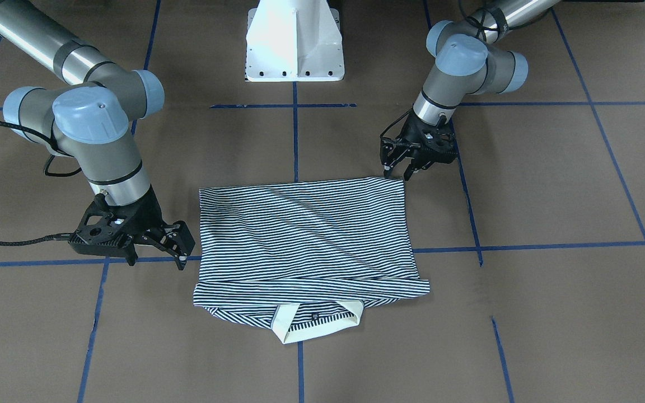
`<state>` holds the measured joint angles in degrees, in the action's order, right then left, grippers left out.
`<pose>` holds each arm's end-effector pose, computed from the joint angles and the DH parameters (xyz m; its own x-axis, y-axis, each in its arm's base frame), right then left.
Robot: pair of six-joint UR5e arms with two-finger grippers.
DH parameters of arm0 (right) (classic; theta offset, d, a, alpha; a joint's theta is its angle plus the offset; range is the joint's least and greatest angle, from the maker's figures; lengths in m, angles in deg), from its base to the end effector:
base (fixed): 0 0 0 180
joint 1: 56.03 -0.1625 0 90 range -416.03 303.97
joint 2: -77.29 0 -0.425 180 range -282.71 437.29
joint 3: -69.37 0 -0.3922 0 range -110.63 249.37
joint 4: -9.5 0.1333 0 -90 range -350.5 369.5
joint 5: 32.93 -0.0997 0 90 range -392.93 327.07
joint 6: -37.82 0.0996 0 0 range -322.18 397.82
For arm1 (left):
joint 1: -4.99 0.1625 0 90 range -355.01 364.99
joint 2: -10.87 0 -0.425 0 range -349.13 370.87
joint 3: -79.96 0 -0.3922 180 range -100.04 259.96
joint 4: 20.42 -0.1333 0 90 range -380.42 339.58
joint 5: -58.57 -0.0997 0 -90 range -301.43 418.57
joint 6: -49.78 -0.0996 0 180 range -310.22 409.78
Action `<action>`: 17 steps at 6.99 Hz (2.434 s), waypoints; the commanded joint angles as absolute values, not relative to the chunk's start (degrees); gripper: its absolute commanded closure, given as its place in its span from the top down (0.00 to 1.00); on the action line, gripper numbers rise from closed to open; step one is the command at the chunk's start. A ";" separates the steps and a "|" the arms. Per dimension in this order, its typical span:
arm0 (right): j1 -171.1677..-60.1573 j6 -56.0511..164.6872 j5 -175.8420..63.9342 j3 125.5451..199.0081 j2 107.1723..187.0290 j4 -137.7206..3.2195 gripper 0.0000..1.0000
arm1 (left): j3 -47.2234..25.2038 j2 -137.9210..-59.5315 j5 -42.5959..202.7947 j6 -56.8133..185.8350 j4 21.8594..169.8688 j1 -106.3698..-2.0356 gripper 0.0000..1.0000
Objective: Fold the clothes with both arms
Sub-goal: 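Lower the left gripper to the folded shirt's side edge while the right arm holds back, then grasp the side edge with the left gripper and drag it, rotating the shirt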
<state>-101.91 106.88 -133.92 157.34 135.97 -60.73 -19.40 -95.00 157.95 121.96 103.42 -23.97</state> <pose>-0.4068 -0.5837 0.3224 0.6421 0.1582 0.7502 -0.4015 0.9029 0.1533 0.4740 -0.3961 0.3691 0.5369 0.0480 -0.8423 0.2007 0.9624 0.1828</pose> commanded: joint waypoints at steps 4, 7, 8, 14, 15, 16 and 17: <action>-101.91 106.72 -133.92 157.35 136.36 -60.64 1.00 | -19.36 -94.95 157.27 121.94 103.42 -23.84 0.00; -101.91 106.72 -133.66 157.35 136.44 -60.73 1.00 | -19.27 -93.90 157.00 115.92 103.42 -26.71 0.00; -101.91 106.72 -133.57 157.35 136.44 -60.73 1.00 | -16.83 -94.07 157.18 110.74 103.51 -30.74 0.00; -101.82 106.64 -133.57 157.35 136.97 -60.73 1.00 | 29.97 -124.79 153.75 97.16 114.93 -47.55 0.00; -101.73 106.98 -133.57 157.43 136.97 -60.73 1.00 | 30.04 -124.49 153.84 93.85 115.11 -48.52 0.00; -100.95 107.60 -133.39 157.44 136.80 -60.64 1.00 | 29.43 -122.40 153.93 90.86 116.50 -48.53 0.98; -99.03 109.26 -133.13 157.17 135.75 -60.64 1.00 | 28.20 -121.33 154.28 87.69 117.48 -48.79 1.00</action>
